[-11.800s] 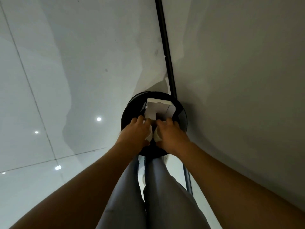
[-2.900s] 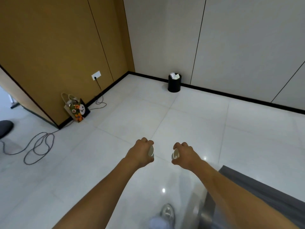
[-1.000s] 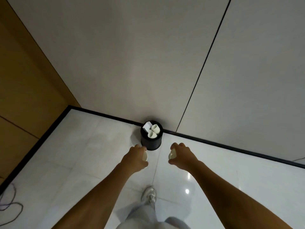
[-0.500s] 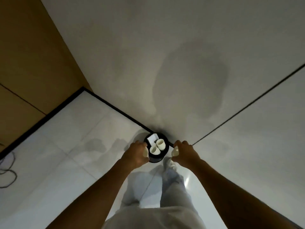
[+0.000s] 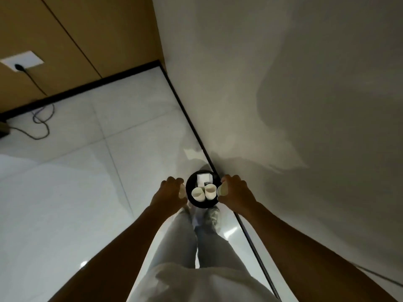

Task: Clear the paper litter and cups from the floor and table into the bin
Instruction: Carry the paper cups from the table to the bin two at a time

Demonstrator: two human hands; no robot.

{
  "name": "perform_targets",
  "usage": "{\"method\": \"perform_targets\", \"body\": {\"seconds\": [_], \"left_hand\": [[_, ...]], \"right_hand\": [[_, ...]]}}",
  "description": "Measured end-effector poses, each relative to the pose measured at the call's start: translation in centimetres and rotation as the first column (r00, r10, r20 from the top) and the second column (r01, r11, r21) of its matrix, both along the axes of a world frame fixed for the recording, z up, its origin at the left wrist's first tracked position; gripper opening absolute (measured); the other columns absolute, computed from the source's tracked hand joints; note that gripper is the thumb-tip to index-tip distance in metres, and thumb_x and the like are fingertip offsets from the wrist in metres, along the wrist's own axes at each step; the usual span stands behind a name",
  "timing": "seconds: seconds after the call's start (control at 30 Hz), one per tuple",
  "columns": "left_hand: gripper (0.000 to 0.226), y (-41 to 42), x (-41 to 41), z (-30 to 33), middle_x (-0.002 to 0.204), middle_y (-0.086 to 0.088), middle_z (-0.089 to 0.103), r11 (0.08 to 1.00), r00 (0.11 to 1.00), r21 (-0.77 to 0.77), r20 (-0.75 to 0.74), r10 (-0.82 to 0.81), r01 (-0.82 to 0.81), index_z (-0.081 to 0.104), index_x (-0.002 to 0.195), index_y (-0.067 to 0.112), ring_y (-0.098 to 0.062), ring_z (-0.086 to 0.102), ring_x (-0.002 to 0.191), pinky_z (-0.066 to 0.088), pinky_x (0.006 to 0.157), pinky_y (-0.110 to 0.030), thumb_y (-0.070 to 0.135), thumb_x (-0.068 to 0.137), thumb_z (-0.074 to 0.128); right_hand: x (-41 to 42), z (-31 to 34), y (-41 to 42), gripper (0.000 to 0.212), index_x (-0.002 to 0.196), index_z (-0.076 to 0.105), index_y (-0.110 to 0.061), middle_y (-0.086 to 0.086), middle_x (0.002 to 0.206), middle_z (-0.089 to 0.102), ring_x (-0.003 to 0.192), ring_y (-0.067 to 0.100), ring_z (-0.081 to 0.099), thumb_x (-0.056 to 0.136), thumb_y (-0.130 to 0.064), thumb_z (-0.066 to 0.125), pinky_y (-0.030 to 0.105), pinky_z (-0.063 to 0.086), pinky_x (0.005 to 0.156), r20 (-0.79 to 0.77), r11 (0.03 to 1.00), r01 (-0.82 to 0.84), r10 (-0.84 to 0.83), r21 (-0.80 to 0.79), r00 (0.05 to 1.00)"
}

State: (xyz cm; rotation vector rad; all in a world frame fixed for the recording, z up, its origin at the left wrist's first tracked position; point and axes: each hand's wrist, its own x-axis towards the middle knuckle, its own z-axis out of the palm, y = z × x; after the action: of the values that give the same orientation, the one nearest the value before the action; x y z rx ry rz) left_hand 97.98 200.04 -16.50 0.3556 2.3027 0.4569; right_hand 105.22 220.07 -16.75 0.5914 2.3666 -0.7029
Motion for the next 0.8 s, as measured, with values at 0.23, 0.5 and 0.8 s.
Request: {"method": "perform_targets", "body": {"seconds": [0.23, 0.5, 0.8], "left_hand": [[0.059, 0.8, -1.4, -6.0, 0.132, -0.009, 0.048, 0.997, 0.997, -0.008, 0.039, 0.072, -0.072, 0.047, 0.133, 0.014, -0.024, 0.047, 0.118, 0.047, 0.092, -0.033, 0.030, 0.082, 0.072], [0.058, 4.3, -2.4, -21.1, 0.133, -0.008, 0.047, 0.994, 0.992, 0.009, 0.075, 0.105, -0.106, 0.045, 0.133, 0.015, -0.026, 0.045, 0.120, 0.045, 0.089, -0.033, 0.033, 0.083, 0.069], [0.061, 6.2, -0.3, -39.9, 0.140, -0.009, 0.041, 0.995, 0.995, 0.026, 0.032, 0.093, -0.094, 0.040, 0.137, 0.016, -0.028, 0.040, 0.127, 0.048, 0.092, -0.038, 0.030, 0.085, 0.068]], "right_hand": [[-2.9, -5.7, 1.0, 0.056, 0.130, 0.045, -0.018, 0.010, 0.129, 0.046, 0.115, 0.028, 0.048, 0.082, -0.030, 0.073, 0.035, 0.050, 0.088, 0.018, 0.998, -0.014, 0.015, -0.055, 1.000], [-4.2, -20.5, 2.1, 0.055, 0.127, 0.048, -0.017, 0.011, 0.127, 0.048, 0.114, 0.030, 0.050, 0.080, -0.029, 0.075, 0.034, 0.045, 0.085, 0.100, 0.997, 0.053, -0.046, -0.061, 0.994], [-4.7, -38.9, 2.1, 0.058, 0.130, 0.046, -0.018, 0.012, 0.132, 0.046, 0.118, 0.031, 0.048, 0.081, -0.029, 0.074, 0.044, 0.049, 0.093, 0.111, 0.994, -0.085, 0.092, -0.068, 0.990]]}}
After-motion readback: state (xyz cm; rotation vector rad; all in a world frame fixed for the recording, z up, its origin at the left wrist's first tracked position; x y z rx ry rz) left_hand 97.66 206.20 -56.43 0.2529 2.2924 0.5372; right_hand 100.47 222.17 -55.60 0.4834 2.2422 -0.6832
